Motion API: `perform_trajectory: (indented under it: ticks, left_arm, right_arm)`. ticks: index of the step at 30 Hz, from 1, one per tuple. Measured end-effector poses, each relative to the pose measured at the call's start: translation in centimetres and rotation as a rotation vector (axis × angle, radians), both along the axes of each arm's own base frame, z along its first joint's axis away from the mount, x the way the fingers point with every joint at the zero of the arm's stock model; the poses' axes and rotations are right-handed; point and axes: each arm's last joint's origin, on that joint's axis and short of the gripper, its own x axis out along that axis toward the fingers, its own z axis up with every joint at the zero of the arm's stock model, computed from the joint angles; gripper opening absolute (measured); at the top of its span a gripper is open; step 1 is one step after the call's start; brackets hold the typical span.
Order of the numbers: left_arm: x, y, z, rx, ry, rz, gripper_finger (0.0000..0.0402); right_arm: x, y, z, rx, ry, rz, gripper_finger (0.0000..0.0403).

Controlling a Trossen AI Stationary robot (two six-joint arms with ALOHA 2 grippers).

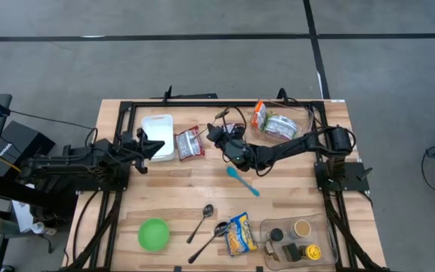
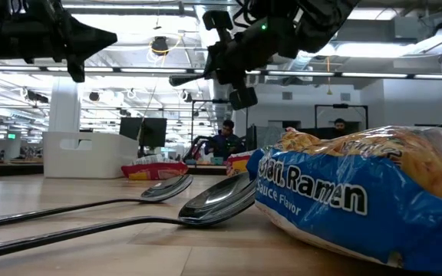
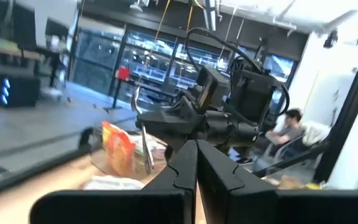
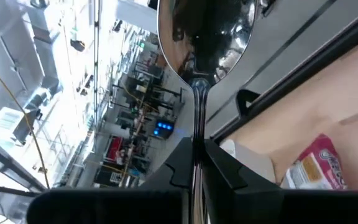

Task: Pick & Place Food Item
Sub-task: Put the silver spoon into the white bin

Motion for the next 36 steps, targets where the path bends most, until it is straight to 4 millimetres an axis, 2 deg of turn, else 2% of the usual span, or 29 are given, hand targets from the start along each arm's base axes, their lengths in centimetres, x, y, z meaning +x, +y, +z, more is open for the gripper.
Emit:
perform_trajectory:
  ticks: [10, 16, 20, 26, 31, 36]
  left_arm:
    - [0.9, 0.1, -0.7, -0.138, 0.039, -0.024, 0.0003]
    - [1.7, 0.2, -1.2, -0.238, 0.057, -0.037, 0.0003]
    - [2.2, 0.2, -1.6, -0.226, 0.089, -0.031, 0.0003]
    - [3.2, 0.3, -1.7, -0.098, 0.111, -0.012, 0.0003]
    - [4.2, 0.5, -2.4, -0.092, 0.145, 0.012, 0.0003]
    - [6.1, 0.8, -1.9, -0.063, 0.214, 0.052, 0.0003]
  right_arm:
    - [1.1, 0.8, 2.8, -0.105, 0.047, 0.034, 0.0012]
    - [1.3, 1.1, 3.3, -0.118, 0.075, 0.047, 0.0012]
    - [1.3, 1.3, 3.1, -0.125, 0.100, 0.055, 0.0012]
    - [1.3, 1.3, 3.0, -0.125, 0.114, 0.056, 0.0012]
    - [1.3, 1.2, 2.8, -0.126, 0.140, 0.044, 0.0012]
    - [1.0, 1.0, 3.0, -0.127, 0.169, 0.022, 0.0012]
